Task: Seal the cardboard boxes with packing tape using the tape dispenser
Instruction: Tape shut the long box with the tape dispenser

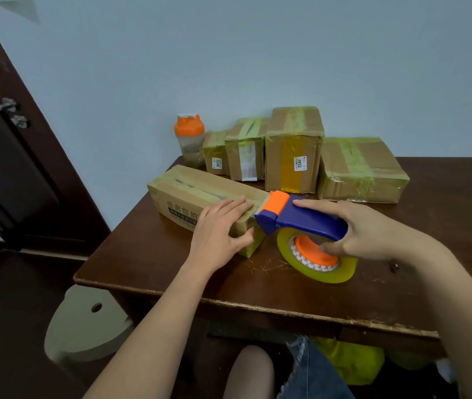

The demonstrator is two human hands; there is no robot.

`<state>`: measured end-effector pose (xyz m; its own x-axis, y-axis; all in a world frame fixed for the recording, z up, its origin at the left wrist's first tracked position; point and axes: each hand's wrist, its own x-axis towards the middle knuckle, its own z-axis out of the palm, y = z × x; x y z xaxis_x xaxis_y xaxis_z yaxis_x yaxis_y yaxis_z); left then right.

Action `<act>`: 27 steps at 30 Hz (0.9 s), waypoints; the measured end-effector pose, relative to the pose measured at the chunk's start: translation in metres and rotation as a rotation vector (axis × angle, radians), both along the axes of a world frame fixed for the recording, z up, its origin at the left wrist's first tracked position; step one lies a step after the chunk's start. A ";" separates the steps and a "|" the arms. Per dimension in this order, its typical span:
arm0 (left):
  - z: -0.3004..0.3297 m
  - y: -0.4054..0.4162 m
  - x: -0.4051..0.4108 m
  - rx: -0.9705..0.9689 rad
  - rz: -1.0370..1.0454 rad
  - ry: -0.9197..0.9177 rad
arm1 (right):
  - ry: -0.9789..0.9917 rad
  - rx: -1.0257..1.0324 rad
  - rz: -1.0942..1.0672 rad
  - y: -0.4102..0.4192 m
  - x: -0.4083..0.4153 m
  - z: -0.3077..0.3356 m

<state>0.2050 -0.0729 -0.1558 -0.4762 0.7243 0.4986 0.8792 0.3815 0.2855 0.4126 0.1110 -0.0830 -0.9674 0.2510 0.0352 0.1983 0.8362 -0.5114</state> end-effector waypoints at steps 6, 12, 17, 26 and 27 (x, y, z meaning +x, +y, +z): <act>0.004 0.000 0.002 -0.026 0.029 -0.021 | -0.076 0.019 -0.012 0.001 0.020 0.013; 0.007 0.000 0.005 -0.033 0.035 -0.033 | -0.132 0.124 -0.074 -0.006 0.018 0.014; 0.013 -0.002 0.006 -0.047 0.029 -0.079 | -0.208 0.223 -0.090 -0.015 0.005 0.023; 0.017 -0.006 0.001 -0.147 -0.007 -0.046 | -0.307 0.319 -0.087 -0.027 -0.015 0.050; 0.017 -0.007 -0.001 -0.163 -0.019 -0.043 | -0.318 0.332 -0.088 -0.028 -0.017 0.053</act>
